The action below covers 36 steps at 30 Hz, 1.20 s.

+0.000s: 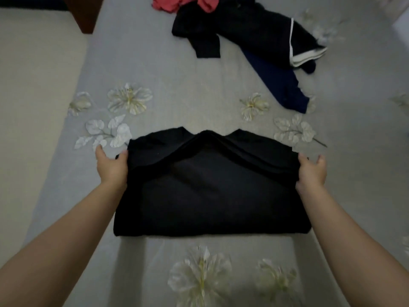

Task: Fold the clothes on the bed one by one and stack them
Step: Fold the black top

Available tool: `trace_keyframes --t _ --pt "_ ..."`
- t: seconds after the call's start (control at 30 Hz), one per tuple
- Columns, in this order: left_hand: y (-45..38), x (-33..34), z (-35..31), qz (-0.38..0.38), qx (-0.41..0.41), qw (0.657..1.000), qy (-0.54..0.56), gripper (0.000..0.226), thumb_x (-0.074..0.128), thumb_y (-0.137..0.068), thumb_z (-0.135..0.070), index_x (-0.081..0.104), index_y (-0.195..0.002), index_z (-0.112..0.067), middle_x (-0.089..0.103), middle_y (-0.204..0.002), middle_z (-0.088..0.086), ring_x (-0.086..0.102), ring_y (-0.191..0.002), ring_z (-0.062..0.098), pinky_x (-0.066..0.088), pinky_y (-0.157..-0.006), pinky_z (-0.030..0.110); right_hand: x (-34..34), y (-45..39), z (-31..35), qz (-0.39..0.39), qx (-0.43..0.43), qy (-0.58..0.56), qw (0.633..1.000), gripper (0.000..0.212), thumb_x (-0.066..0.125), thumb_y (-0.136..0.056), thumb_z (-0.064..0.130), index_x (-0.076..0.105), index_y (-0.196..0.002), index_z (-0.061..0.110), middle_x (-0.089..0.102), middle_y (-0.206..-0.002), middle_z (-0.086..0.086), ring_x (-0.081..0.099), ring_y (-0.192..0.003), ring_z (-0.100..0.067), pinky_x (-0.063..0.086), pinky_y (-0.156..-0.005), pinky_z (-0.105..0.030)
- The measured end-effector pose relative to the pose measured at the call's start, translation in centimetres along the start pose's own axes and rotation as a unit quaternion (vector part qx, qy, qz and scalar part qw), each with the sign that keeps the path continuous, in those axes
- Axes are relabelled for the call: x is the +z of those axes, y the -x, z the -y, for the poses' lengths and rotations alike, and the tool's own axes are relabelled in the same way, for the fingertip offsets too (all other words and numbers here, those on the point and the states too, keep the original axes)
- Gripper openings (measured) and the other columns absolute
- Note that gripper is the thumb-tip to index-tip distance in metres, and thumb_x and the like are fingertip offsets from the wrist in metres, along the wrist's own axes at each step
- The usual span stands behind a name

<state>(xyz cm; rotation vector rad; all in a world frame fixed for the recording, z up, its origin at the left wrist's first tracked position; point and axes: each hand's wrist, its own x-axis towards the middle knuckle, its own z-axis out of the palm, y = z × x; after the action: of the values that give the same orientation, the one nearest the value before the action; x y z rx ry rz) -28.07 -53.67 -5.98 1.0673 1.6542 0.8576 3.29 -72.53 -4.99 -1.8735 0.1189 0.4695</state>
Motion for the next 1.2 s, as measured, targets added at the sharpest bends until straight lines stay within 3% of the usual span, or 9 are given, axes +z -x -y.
trace_keyframes --t 0.1,0.2,0.27,0.4,0.7,0.8,0.9,1.07,1.2 --pt "-3.4 3.8 -0.9 0.054 -0.054 0.987 0.144 0.065 0.036 -0.099 -0.027 -0.010 -0.145 -0.027 0.027 -0.148 0.009 0.037 -0.131 0.022 0.030 -0.109 0.034 3.5 -2.8 -0.2 0.068 0.039 -0.068 0.995 0.066 0.039 -0.098 0.031 -0.005 -0.147 0.023 0.021 -0.151 -0.007 0.031 -0.135 -0.024 0.031 -0.105 -0.035" --pt "-3.6 5.1 1.0 0.129 0.068 0.986 -0.083 0.068 0.044 -0.096 -0.023 -0.002 -0.147 -0.019 0.021 -0.151 0.011 0.023 -0.139 0.021 0.019 -0.113 0.034 4.4 -3.2 -2.1 0.095 -0.064 0.157 0.981 0.062 0.039 -0.097 0.027 0.004 -0.147 0.017 0.020 -0.152 -0.006 0.023 -0.139 -0.022 0.020 -0.112 -0.033" --pt "-3.5 5.0 3.2 0.116 0.152 0.936 -0.297 0.070 0.053 -0.091 -0.020 0.010 -0.146 -0.009 0.021 -0.150 0.016 0.019 -0.139 0.028 0.019 -0.113 0.043 3.7 -3.2 -4.2 0.066 -0.141 0.337 0.928 0.060 0.046 -0.094 0.023 0.018 -0.145 0.006 0.024 -0.150 -0.015 0.025 -0.137 -0.028 0.020 -0.112 -0.036" --pt "-1.7 4.1 5.7 0.076 0.116 0.879 -0.456 0.067 0.050 -0.091 -0.030 0.018 -0.145 -0.010 0.017 -0.148 0.026 0.017 -0.136 0.040 0.019 -0.108 0.050 1.8 -2.7 -7.3 0.005 -0.118 0.500 0.858 0.065 0.047 -0.091 0.036 0.024 -0.142 0.003 0.033 -0.142 -0.023 0.031 -0.130 -0.036 0.029 -0.104 -0.049" --pt "1.9 3.3 6.9 0.079 0.050 0.842 -0.532 0.065 0.042 -0.088 -0.052 0.017 -0.145 -0.031 0.021 -0.141 0.026 0.029 -0.123 0.043 0.032 -0.098 0.053 -0.8 0.6 -9.1 0.013 -0.055 0.533 0.845 0.081 0.040 -0.087 0.056 0.007 -0.147 0.012 0.045 -0.131 -0.025 0.043 -0.118 -0.040 0.036 -0.095 -0.050" --pt "2.5 3.0 6.8 0.103 0.030 0.830 -0.547 0.067 0.040 -0.087 -0.057 0.015 -0.145 -0.035 0.026 -0.131 0.024 0.039 -0.114 0.042 0.039 -0.091 0.048 -1.5 0.7 -9.2 0.050 -0.055 0.503 0.861 0.081 0.044 -0.088 0.053 0.006 -0.147 0.014 0.053 -0.124 -0.023 0.052 -0.108 -0.039 0.043 -0.081 -0.041" --pt "3.7 2.7 6.6 0.116 0.027 0.821 -0.559 0.069 0.038 -0.087 -0.058 0.012 -0.145 -0.034 0.026 -0.130 0.023 0.043 -0.111 0.041 0.041 -0.089 0.047 -3.0 -0.3 -8.7 0.070 -0.099 0.524 0.843 0.079 0.048 -0.087 0.052 0.013 -0.146 0.013 0.059 -0.117 -0.021 0.058 -0.099 -0.037 0.042 -0.068 -0.035" --pt "10.1 2.8 7.8 0.133 0.029 0.790 -0.598 0.069 0.031 -0.089 -0.059 0.004 -0.146 -0.031 0.002 -0.151 0.018 0.017 -0.134 0.035 0.028 -0.102 0.049 -7.9 -3.6 -6.8 0.058 -0.145 0.591 0.791 0.076 0.053 -0.084 0.050 0.024 -0.142 0.010 0.061 -0.106 -0.025 0.059 -0.089 -0.040 0.038 -0.061 -0.035" --pt "14.0 5.5 8.1 0.162 0.129 0.791 -0.576 0.064 0.038 -0.092 -0.048 0.015 -0.146 -0.025 0.002 -0.153 0.018 0.004 -0.141 0.033 0.013 -0.110 0.048 -10.9 -7.0 -5.9 0.028 -0.170 0.625 0.761 0.075 0.058 -0.082 0.048 0.031 -0.137 0.005 0.059 -0.106 -0.029 0.056 -0.094 -0.042 0.042 -0.078 -0.045"
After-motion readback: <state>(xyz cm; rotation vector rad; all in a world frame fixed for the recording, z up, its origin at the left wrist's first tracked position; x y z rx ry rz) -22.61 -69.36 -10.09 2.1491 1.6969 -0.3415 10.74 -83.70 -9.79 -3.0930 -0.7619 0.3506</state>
